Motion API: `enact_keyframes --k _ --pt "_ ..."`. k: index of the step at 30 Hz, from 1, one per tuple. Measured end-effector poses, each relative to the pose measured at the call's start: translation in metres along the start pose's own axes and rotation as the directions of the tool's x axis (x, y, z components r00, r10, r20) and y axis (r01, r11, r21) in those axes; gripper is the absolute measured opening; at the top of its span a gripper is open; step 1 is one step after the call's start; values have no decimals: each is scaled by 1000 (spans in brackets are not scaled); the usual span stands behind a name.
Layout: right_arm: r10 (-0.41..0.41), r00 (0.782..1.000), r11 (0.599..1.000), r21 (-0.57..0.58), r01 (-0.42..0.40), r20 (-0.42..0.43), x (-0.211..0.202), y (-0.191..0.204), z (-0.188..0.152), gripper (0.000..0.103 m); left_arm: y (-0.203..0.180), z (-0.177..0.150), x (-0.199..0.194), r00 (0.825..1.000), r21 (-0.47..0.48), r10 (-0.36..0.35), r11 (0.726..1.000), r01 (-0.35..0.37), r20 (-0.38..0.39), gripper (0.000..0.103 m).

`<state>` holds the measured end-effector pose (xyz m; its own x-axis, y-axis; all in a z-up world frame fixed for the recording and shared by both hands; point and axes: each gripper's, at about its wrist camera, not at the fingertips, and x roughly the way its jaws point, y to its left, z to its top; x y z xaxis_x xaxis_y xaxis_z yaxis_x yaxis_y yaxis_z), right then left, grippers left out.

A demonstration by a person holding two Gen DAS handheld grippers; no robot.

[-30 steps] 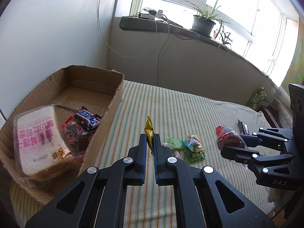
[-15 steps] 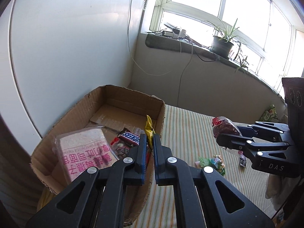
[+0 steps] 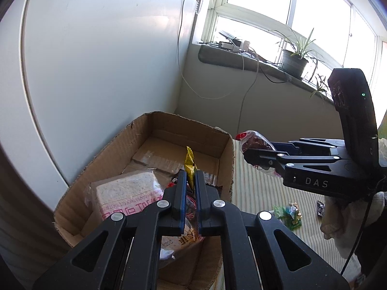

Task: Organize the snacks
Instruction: 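Open left tool over the box while right tool releases the packet inside, then move both tools back to the remaining snacks on the bedspread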

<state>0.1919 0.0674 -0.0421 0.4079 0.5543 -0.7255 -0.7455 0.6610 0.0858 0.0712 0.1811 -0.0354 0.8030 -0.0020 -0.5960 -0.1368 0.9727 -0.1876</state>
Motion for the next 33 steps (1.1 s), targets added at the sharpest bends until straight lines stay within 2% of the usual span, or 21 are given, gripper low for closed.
enact_keyframes --k 12,27,29,31,33 --pt "28 999 1000 -8 -29 -35 46 2 26 34 4 5 10 1000 3 11 1000 -11 -3 5" --pt "35 999 999 -17 -36 -27 52 5 29 35 -2 5 6 999 29 44 999 -44 -1 7" --pt "36 999 999 -19 -37 -29 52 5 28 40 -2 5 4 999 29 49 998 -49 1 9" --pt "31 999 999 -23 -32 -20 50 7 29 53 -2 5 3 999 26 52 998 -52 3 13" --pt "28 1000 999 -27 -29 -9 46 8 30 54 -2 5 1 999 27 52 998 -52 4 14"
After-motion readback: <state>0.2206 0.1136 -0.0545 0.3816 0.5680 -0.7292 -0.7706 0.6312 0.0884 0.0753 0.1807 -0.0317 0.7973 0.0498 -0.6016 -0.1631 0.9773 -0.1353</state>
